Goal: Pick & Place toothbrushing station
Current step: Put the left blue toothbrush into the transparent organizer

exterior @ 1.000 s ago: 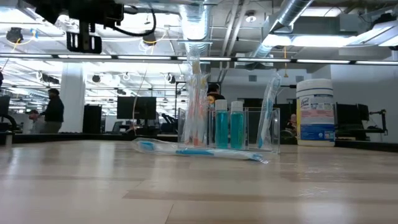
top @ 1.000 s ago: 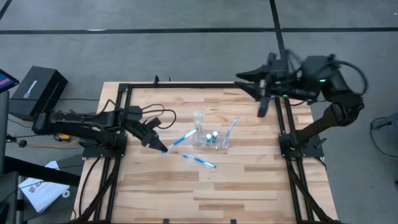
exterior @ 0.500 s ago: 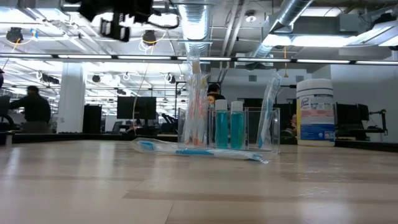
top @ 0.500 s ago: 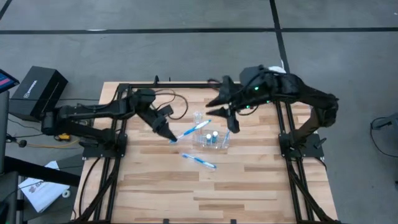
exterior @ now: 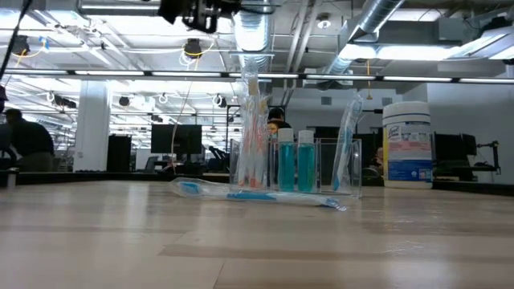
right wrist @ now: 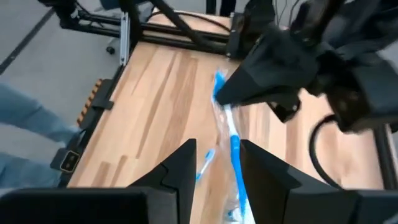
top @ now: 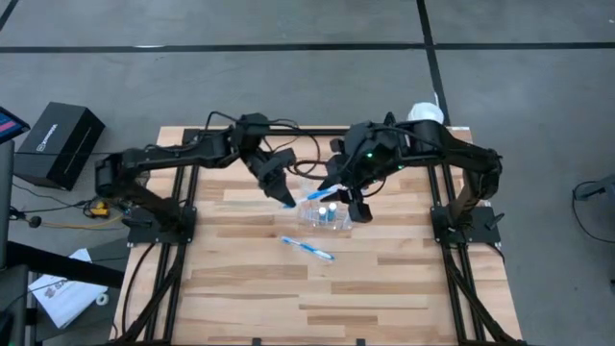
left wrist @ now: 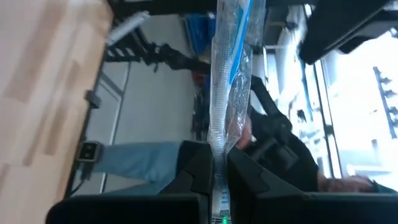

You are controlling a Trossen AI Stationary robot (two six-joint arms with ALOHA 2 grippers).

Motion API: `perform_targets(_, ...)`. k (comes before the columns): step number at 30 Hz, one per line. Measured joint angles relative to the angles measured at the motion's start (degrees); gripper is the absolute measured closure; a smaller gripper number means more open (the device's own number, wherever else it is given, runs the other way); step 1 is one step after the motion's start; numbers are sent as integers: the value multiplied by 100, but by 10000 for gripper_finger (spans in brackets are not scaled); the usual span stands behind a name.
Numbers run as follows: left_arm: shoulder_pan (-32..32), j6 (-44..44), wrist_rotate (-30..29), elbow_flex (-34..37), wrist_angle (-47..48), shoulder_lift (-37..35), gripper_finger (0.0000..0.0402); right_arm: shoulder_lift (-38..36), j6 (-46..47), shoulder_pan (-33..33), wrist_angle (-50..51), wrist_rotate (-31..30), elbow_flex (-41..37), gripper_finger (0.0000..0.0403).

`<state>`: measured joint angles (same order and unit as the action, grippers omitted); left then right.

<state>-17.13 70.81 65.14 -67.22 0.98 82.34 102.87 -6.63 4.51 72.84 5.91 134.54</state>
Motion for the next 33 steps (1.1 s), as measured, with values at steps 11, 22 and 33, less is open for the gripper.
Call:
perform_targets(11,95,144,380,-739,-166,614,389,143,-106,73,341,32,-11,290)
perform_targets(22,206,329,335,-749,-453,632,388,144,-195,-71,264,192,-11,290)
perform_targets(33,295,476,356,-749,-754,659,387,144,-239,-171,44,607,-11,290)
